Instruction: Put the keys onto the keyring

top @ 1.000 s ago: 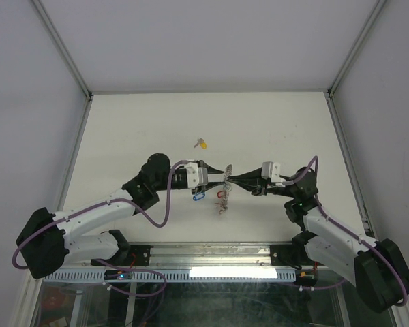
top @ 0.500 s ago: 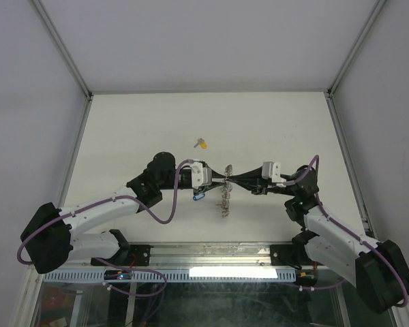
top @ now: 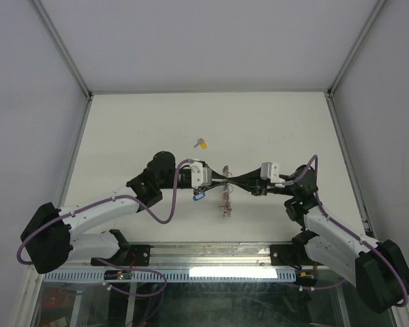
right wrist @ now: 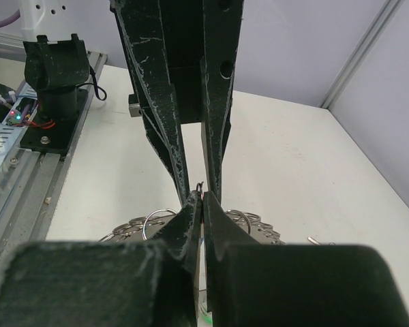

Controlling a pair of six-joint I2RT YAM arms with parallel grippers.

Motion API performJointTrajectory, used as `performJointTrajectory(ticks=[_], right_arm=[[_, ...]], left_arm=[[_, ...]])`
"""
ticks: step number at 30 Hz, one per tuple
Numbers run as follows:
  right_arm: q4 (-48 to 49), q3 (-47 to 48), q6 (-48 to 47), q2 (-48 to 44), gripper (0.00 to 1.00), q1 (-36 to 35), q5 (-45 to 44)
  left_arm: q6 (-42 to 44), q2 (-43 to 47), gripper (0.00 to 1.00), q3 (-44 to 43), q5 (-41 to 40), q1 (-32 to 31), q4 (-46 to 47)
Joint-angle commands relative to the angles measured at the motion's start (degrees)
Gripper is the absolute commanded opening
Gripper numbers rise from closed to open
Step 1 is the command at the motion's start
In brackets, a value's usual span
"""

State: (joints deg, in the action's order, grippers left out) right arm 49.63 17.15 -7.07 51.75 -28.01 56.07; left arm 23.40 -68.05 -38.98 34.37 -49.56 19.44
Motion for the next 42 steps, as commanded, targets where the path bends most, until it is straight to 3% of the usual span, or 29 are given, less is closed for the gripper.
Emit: performJointTrajectory(ticks=[1,9,15,21,24,26,29,36,42], right_arm=[[2.90,3.28,-1.09,-0.51,0.00,-0.10,0.49],[2.34,3.50,-1.39,-0.35,0.00,-0.10,1.61],[1.05,3.72,-1.55,-0.56,0.00,-0.08,2.91],[-4.59,5.33,-4.00,-1.41,0.00,-0.04,5.08],[-11.65,7.20,-5.78,-2.60,0.02,-0.06,5.10],[-18.44,9.23,-10.19,-3.46,0.15,-0.08,5.25],[-29.31,12.15,-15.94,-4.99,0.19,-0.08,5.01],[-54.33,20.92,-28.82,-4.10,0.21,0.08,3.32],[-60.49,24.97,-31.15,0.13,0.21,0.14,2.07]], left_arm=[[0.77,0.10,0.17,-2.64,1.59,-0.38,1.43],[1.55,-0.83,0.11,-3.95,0.61,-0.37,-0.67],[1.97,-1.10,0.00,-4.24,-0.39,-0.23,-1.09],[4.21,0.44,0.00,-3.06,-4.77,-0.20,-1.61],[6.46,0.69,0.00,-3.56,-5.76,-0.06,-4.21],[8.00,0.69,0.00,-3.98,-5.89,0.07,-6.24],[10.15,0.66,0.00,-4.86,-6.15,0.29,-9.43],[15.27,-0.25,0.00,-8.75,-7.15,0.37,-18.07],[17.83,-1.87,0.00,-12.88,-8.06,0.42,-24.58]])
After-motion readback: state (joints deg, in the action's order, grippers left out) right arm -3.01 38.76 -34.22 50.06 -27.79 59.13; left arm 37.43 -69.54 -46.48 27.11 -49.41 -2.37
